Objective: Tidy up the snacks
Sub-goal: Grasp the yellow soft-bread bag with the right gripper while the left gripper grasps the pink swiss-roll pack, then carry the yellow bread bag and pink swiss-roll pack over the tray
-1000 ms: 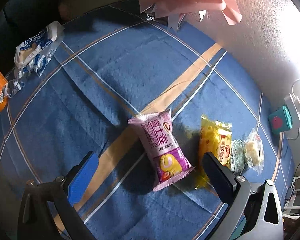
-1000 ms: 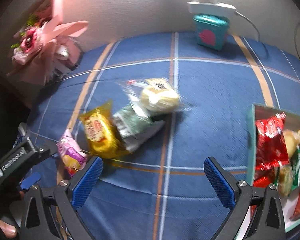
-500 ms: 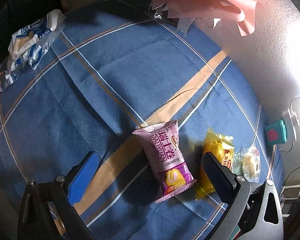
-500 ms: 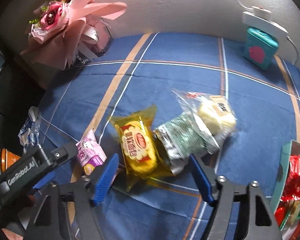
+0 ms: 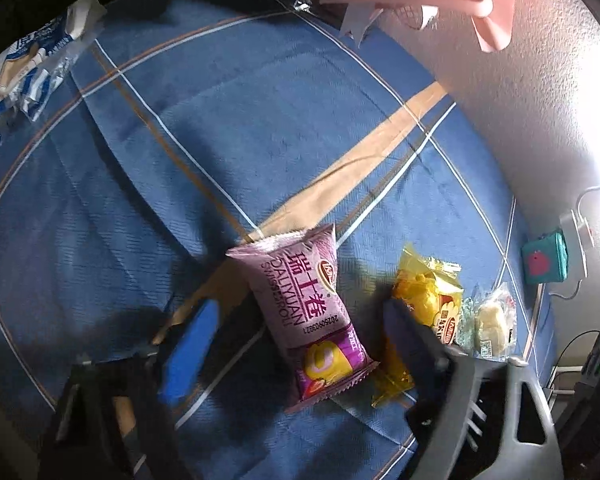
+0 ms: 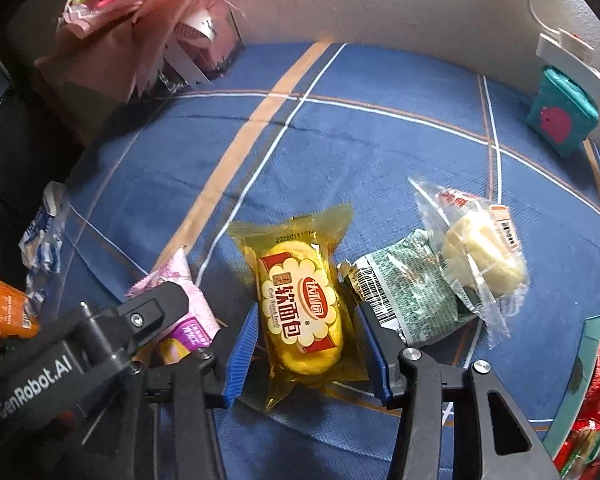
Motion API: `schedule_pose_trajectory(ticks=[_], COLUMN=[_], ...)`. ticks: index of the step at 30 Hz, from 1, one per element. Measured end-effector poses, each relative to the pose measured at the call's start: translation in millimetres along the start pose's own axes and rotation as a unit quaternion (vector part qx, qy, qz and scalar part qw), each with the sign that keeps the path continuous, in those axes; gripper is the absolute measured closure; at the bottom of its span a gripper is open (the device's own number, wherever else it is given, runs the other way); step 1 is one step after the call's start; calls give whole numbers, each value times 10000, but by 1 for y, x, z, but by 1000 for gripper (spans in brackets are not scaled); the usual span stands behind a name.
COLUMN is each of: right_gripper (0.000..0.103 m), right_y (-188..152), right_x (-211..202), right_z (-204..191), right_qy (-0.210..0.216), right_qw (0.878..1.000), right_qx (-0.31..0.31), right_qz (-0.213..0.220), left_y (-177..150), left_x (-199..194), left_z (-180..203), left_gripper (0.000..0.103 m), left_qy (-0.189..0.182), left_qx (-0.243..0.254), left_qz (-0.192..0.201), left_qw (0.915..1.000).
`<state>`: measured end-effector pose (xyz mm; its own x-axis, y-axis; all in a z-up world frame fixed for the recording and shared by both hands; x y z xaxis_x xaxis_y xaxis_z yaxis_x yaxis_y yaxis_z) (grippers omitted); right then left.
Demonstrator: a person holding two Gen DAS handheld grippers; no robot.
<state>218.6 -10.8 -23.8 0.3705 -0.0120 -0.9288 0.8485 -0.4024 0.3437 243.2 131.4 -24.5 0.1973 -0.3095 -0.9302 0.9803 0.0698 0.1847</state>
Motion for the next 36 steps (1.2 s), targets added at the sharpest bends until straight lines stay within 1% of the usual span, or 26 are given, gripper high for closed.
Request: schedule_pose_trajectory(ticks=[5,9,12,15,16,17,23,31,33,36], right_gripper=[53,54,54,54,54,54,54,56,56,56], right_y=[-4,-6,-7,-8,-8,-9,-14,-23,-27,-32], right_x=[13,21,25,25,25,25,20,13,10,4], right_z=[0,-1,-1,0,-1,-1,1,2,4,7], right_qy=[-38,-88,-113,-116,-127,-135,-124,-119,-98,-73], right_qw=[9999,9998,9998,9998,9998,9998,9998,9998,9998,9998], right_qx=[-37,-81,-98,-94,-114,-117,-62,-28,7,57], right_qz=[-103,-135,-148,-135,-129,-123,-109,-145,-157,-153], left_y=[-2,-3,-3,-3,-3,-3,-5,-18,-23,-29], left_x=[13,19,20,20,20,20,15,13,12,9], left_z=[2,0,1,2,2,2,1,9,11,13], left_gripper=[35,40,43,53,60,62,63,63,63,63], left_qy=[-5,53,131,224,243,242,197,225,197,50], left_qx=[-12,-34,3,40,45,44,12,107,116,79], left_qz=[-113,-161,-114,-52,-39,-33,-44,-169,-197,-247], left_qw=[9999,9999,9998,9997,9997,9997,9998,9995,9995,9997])
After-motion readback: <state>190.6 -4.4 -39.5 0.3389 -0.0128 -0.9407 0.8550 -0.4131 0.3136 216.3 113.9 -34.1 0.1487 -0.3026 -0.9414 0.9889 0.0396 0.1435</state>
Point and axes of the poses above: each gripper's, at about its wrist camera, not at the fingertips, and x roughly the way its jaws point, z to its right, y to its top, the point moved 3 cm from there along x, roughly the way its jaws point, and after that the axes turned 1 degree about z, right-handed, at the moved point
